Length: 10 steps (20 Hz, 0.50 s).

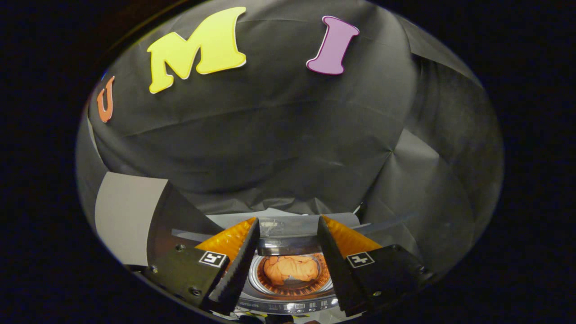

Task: Put the clothes into the washing machine and then close the washing machine lid.

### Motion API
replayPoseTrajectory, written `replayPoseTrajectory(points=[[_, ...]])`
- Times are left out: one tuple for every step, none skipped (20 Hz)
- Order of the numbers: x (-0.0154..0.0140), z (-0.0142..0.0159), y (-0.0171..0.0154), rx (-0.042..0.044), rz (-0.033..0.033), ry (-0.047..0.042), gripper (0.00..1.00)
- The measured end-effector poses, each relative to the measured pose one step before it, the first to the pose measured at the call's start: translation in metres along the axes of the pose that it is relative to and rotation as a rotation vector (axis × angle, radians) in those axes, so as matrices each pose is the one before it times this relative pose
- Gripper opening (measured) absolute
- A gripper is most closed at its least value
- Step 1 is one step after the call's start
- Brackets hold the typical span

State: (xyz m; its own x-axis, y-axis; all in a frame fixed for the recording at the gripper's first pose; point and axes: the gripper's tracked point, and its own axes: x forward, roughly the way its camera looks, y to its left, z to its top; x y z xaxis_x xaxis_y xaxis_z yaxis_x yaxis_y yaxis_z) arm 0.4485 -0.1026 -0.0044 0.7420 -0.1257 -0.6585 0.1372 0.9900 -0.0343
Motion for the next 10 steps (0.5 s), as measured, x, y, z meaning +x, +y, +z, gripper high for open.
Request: replayPoseTrajectory(points=[[-0.00043,0.00009,-0.00002,-0.00028,-0.00139,0.00031,0.83],[-0.00017,-0.00011,0.00008,0.00295,-0.00134,-0.00044,0.83],[-0.00021,0.00003,-0.00039,0.00189,-0.00053,-0.00118,0.83],[0.00014,-0.00156,-0.00011,-0.00071,0.00053,-0.00196,0.83],[-0.00145,-0.00172,-0.00029,0.00109,0.00065,-0.00285,0.83],[-0.00237,-0.00188,0.00071,0.00071,0.00088,-0.00360,0.83],[-0.00036,-0.00172,-0.00110,-0.00277,0.00180,-0.00260,0.83],[-0.00220,-0.00261,-0.00067,-0.00005,0.00209,0.00040,0.83],[-0.00112,-0.00291,-0.00068,0.00074,0.00310,0.00082,0.83],[-0.00228,-0.00219,-0.00009,0.00130,0.00228,0.00203,0.83]])
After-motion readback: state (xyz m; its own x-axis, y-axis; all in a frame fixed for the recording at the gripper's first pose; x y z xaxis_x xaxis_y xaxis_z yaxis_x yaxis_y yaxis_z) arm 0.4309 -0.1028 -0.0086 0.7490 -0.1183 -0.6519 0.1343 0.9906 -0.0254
